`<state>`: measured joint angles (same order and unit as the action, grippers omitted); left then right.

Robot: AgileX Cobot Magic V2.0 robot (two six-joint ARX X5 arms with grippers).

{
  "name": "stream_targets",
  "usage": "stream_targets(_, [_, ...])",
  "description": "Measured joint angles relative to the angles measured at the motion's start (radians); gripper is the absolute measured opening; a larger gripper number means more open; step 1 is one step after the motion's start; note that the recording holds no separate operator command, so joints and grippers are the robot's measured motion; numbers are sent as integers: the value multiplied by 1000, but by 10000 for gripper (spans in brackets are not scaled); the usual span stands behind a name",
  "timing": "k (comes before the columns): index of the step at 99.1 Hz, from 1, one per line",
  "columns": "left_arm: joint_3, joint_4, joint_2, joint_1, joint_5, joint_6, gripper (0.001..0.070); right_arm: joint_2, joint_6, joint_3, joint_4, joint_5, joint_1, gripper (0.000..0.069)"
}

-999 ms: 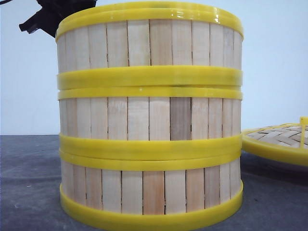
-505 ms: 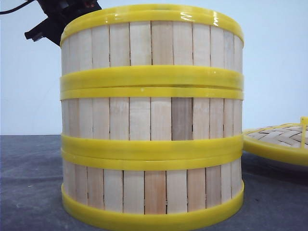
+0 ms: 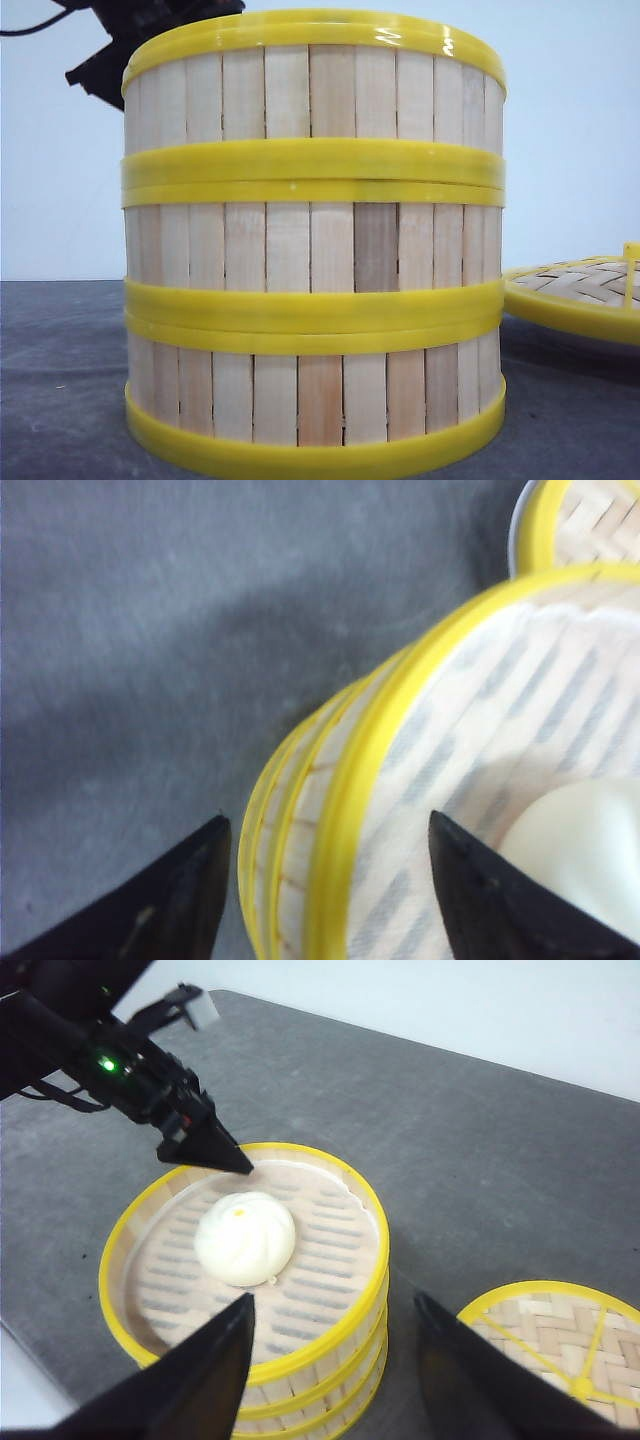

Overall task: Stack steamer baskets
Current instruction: 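Open the left gripper and withdraw it from the stack, then grasp the woven bamboo lid at its yellow center hub with the right gripper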

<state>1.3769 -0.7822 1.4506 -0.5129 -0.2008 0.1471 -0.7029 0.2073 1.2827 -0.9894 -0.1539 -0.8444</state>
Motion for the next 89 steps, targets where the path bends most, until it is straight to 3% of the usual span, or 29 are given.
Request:
stream_targets(22, [0,64,-206,0,2,0,378,-14,11,0,-55,-120,0,389])
stream_targets(34, [0,63,-327,0,50,0,378,-47,34,1,-80,-183,0,400])
stream_targets(49, [0,51,-471,0,105,0,378,-91,54,1,-80,-187,2,400])
stream_targets(66, [0,3,-625,0,203,-14,378,-153,59,1,-66,-187,49,400])
stream_targets(89, [0,-122,-756,0,222,-28,378,-272,55,1,-8,-128,198,400])
